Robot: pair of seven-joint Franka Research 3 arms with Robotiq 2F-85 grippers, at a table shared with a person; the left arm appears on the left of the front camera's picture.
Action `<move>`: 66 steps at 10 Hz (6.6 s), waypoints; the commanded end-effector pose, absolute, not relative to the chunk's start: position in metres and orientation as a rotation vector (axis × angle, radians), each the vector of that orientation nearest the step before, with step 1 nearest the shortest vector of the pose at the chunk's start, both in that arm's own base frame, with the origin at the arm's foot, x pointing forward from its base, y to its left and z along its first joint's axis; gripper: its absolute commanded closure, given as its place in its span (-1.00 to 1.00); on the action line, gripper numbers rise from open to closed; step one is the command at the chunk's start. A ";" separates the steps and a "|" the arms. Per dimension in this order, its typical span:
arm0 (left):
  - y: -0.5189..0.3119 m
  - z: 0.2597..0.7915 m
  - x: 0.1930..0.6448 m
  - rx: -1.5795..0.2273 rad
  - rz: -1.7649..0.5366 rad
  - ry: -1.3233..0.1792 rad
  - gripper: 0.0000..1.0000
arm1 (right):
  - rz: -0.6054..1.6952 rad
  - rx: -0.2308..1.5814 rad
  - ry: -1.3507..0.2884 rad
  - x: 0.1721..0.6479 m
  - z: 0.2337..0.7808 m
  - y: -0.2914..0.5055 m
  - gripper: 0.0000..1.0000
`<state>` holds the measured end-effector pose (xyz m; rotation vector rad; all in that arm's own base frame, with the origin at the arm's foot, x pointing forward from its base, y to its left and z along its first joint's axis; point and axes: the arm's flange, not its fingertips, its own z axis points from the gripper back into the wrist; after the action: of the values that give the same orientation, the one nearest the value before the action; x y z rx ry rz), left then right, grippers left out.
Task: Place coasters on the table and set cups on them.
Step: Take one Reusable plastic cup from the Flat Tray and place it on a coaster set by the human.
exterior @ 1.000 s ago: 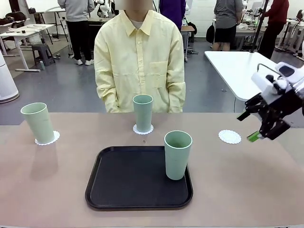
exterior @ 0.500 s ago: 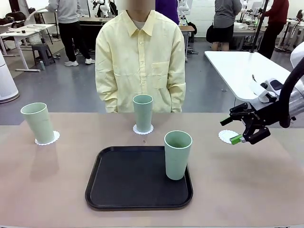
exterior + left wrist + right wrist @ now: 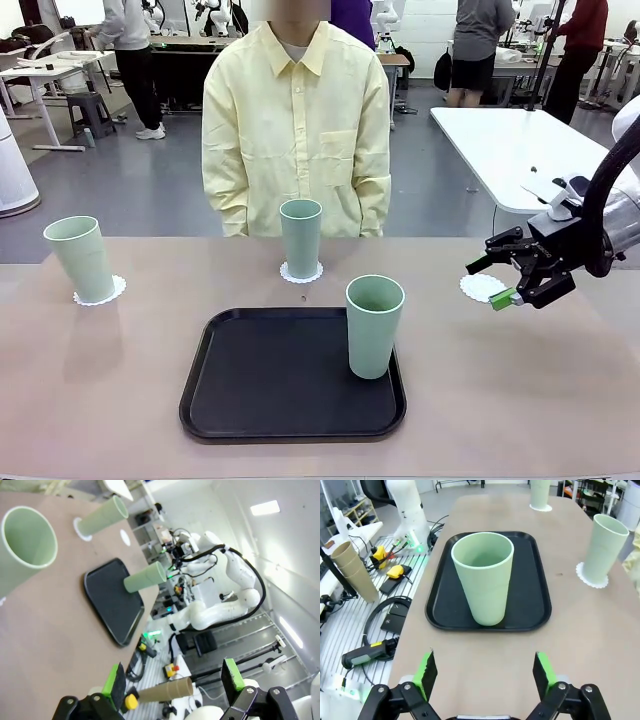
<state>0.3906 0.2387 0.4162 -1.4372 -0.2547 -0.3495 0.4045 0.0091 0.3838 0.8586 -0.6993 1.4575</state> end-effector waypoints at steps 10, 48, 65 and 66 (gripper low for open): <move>0.241 0.418 0.389 -1.443 -0.350 -0.254 -1.00 | 1.410 1.118 -0.949 0.428 0.285 0.052 -1.00; 0.241 0.418 0.389 -1.443 -0.350 -0.254 -1.00 | 1.528 1.381 -0.802 0.418 0.235 0.197 1.00; 0.241 0.418 0.389 -1.443 -0.350 -0.254 -1.00 | 1.186 1.056 -1.044 0.483 0.453 -0.056 -0.65; 0.241 0.418 0.389 -1.443 -0.350 -0.254 -1.00 | 1.094 0.974 -1.154 0.498 0.462 -0.131 -0.65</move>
<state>0.3903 0.2393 0.4160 -1.4375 -0.2555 -0.3480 0.4630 -0.0239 0.4390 1.1034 -0.9894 1.2323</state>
